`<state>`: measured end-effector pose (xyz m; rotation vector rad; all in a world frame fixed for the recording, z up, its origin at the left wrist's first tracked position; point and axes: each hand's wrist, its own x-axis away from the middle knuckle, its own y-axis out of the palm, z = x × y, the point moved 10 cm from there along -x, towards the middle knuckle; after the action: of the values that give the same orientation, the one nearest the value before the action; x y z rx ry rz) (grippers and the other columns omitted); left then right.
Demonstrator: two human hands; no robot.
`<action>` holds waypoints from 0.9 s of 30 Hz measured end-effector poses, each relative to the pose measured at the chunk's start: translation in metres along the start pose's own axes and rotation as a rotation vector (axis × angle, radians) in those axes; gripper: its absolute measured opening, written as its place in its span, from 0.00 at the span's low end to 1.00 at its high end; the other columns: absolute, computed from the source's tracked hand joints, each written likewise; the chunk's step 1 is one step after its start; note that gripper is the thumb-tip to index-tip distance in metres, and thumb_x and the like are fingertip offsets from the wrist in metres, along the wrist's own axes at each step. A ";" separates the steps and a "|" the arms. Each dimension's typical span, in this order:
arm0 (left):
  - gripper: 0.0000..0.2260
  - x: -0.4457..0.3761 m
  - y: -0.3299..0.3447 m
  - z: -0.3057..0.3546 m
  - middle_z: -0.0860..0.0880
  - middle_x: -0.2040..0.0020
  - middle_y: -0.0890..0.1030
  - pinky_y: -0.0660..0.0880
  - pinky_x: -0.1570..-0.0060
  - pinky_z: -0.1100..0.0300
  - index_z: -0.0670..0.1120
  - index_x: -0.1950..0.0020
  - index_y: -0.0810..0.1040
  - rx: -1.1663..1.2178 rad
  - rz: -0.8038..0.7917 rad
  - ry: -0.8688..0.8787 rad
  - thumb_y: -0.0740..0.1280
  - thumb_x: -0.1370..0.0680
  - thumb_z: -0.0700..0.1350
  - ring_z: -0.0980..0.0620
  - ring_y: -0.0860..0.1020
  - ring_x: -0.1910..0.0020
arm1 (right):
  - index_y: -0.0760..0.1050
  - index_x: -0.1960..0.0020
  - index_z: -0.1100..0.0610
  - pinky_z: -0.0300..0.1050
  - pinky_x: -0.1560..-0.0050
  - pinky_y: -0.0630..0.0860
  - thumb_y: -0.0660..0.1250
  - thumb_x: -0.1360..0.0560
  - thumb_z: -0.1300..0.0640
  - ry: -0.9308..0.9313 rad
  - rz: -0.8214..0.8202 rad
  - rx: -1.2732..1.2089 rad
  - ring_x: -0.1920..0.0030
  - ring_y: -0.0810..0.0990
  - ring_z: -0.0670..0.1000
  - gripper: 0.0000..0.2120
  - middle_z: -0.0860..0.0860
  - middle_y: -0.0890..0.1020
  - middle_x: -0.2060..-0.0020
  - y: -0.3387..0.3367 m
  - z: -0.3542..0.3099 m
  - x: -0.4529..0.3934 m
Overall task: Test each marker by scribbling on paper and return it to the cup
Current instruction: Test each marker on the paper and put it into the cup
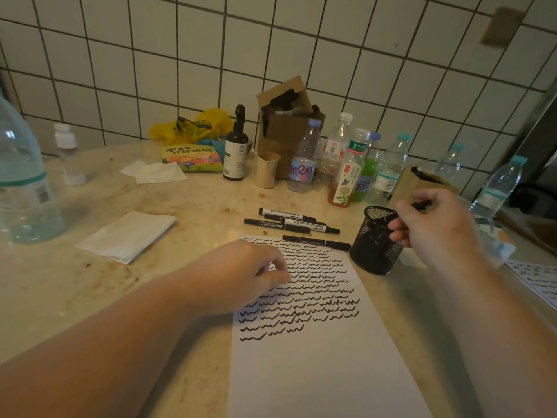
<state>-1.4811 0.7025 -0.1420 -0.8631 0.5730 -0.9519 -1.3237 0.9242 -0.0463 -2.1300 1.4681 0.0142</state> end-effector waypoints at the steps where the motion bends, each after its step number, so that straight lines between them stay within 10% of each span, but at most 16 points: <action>1: 0.09 0.000 -0.001 0.000 0.50 0.62 0.84 0.75 0.66 0.57 0.61 0.44 0.79 -0.005 0.001 0.000 0.64 0.20 0.61 0.54 0.78 0.68 | 0.69 0.31 0.50 0.49 0.58 0.82 0.68 0.20 0.52 -0.022 0.042 0.001 0.62 0.86 0.49 0.19 0.51 0.86 0.60 -0.004 -0.005 0.001; 5: 0.09 -0.002 -0.001 0.002 0.52 0.62 0.83 0.75 0.66 0.60 0.60 0.43 0.79 -0.023 -0.002 0.012 0.63 0.19 0.59 0.57 0.78 0.67 | 0.70 0.35 0.51 0.40 0.60 0.76 0.67 0.20 0.55 -0.433 0.138 0.066 0.61 0.80 0.44 0.14 0.46 0.81 0.62 -0.001 -0.058 0.037; 14: 0.09 -0.004 -0.004 0.003 0.59 0.51 0.82 0.72 0.59 0.67 0.61 0.41 0.79 -0.091 0.012 0.017 0.62 0.18 0.56 0.63 0.77 0.56 | 0.67 0.25 0.56 0.49 0.28 0.67 0.61 0.24 0.68 -0.488 -0.541 1.036 0.28 0.66 0.54 0.28 0.52 0.72 0.29 0.164 0.002 0.039; 27: 0.10 -0.002 -0.005 0.004 0.58 0.48 0.83 0.80 0.46 0.58 0.60 0.39 0.79 -0.086 -0.002 0.004 0.63 0.18 0.54 0.61 0.80 0.52 | 0.77 0.40 0.51 0.44 0.45 0.73 0.67 0.21 0.51 -0.475 -0.477 0.837 0.45 0.72 0.49 0.11 0.47 0.72 0.46 0.142 -0.015 0.052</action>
<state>-1.4815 0.7043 -0.1355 -0.9392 0.6204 -0.9358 -1.4298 0.8365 -0.1102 -1.5612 0.5157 -0.2163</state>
